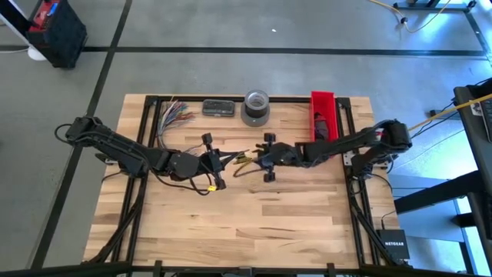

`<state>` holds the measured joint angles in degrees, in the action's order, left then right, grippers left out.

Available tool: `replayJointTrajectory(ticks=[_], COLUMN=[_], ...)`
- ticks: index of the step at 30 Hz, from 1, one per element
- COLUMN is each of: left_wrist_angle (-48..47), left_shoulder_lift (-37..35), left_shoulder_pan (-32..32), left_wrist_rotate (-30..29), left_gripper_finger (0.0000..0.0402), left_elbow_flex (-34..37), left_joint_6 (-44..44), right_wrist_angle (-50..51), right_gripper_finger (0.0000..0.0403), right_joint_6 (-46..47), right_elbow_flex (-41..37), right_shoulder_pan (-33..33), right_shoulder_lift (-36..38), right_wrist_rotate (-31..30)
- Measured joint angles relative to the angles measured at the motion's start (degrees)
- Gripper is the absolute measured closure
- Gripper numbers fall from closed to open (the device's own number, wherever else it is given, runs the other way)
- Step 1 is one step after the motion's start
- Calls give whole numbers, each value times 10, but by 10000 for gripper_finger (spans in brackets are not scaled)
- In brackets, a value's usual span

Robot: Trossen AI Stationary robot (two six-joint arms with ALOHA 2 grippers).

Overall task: Coil cords
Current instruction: Coil the yellow wire into the black spool

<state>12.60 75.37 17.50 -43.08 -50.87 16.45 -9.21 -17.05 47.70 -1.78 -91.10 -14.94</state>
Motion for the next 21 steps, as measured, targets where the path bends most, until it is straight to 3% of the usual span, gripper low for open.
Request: replayJointTrajectory(ticks=[7,11,14,21], left_wrist_angle=[0,0,0,-6], left_shoulder_lift=[0,0,0,0], left_shoulder_pan=[0,1,2,5], left_wrist_rotate=[0,0,0,0], left_gripper_finger=[400,400,400,400], left_elbow_flex=[0,0,0,0], left_joint_6=[0,0,0,0], right_wrist_angle=[-73,-62,-42,19], right_gripper_finger=[275,329,386,393], right_joint_6=[-17,-48,-49,-44], right_elbow_flex=[0,0,0,0], right_shoulder_pan=[19,17,18,17], right_shoulder_lift=[-58,-62,-42,33], right_wrist_rotate=[26,-12,-19,-33])
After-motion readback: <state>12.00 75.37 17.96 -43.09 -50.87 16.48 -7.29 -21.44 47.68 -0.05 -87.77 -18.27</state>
